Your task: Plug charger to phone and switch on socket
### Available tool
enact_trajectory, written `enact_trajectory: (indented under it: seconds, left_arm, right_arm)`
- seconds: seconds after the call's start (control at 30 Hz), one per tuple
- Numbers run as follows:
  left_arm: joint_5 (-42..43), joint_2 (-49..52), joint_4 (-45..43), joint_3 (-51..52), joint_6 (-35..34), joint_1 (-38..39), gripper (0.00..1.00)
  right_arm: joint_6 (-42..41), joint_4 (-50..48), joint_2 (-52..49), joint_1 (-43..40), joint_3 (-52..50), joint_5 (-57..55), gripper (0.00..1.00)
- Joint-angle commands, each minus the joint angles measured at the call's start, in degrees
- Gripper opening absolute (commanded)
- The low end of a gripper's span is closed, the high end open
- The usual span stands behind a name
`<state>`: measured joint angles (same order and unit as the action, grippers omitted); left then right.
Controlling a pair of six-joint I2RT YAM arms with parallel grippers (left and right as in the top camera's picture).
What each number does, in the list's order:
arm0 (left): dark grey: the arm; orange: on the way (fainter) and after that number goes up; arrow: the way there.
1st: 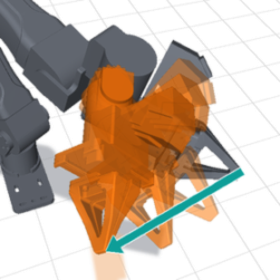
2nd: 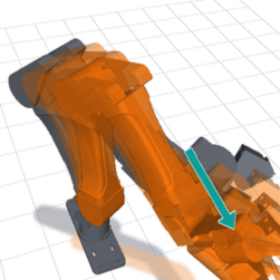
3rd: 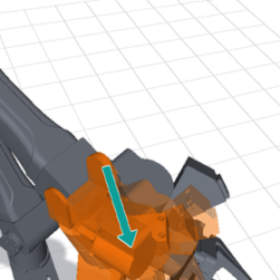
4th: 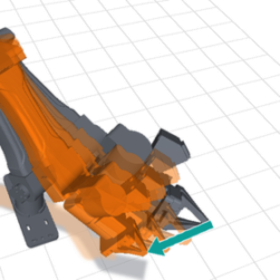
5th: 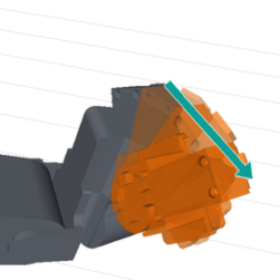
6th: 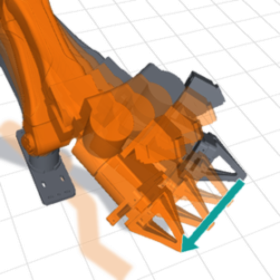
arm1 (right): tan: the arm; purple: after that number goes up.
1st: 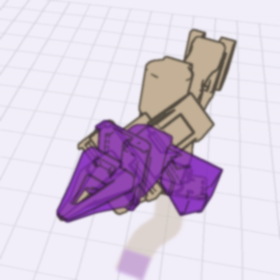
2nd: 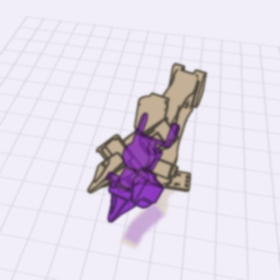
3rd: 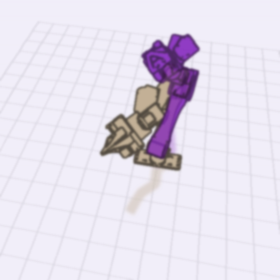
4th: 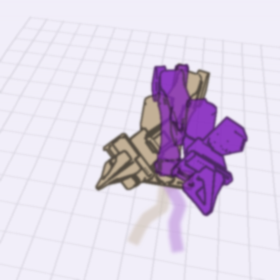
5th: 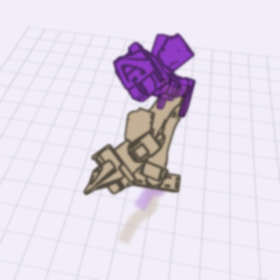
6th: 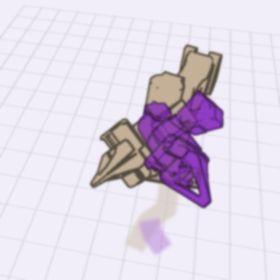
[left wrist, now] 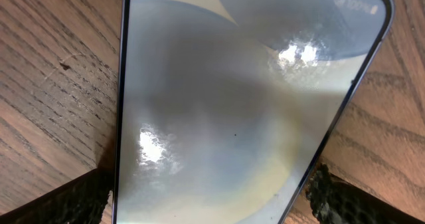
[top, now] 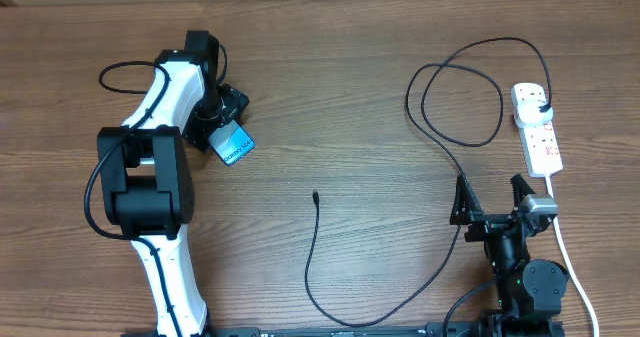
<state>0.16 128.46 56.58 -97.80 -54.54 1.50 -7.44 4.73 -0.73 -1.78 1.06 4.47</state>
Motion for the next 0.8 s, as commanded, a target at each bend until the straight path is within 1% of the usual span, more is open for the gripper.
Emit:
enact_trajectory:
  seconds: [0.0, 0.17, 0.33, 0.4, 0.77]
  left_arm:
    - [0.87, 1.31, -0.13, 2.1, -1.18, 0.33, 0.98]
    - [0.87, 1.31, -0.35, 2.1, -1.18, 0.33, 0.95]
    - [0.87, 1.31, -0.33, 2.1, -1.18, 0.33, 0.95]
    - [0.9, 1.31, -0.33, 2.1, -1.18, 0.33, 0.92]
    - [0.87, 1.31, -0.33, 2.1, -1.18, 0.33, 0.84]
  right_arm:
    - [0.22, -0.15, 0.57, 0.33, -0.61, -0.39, 1.0]
    - [0.22, -0.15, 0.57, 0.33, -0.61, -0.39, 1.0]
    - [0.22, -0.15, 0.57, 0.33, -0.61, -0.37, 1.0]
    - [0.22, -0.15, 0.57, 0.33, -0.61, -0.39, 1.0]
    - [0.22, -0.15, 0.57, 0.33, -0.61, -0.39, 1.0]
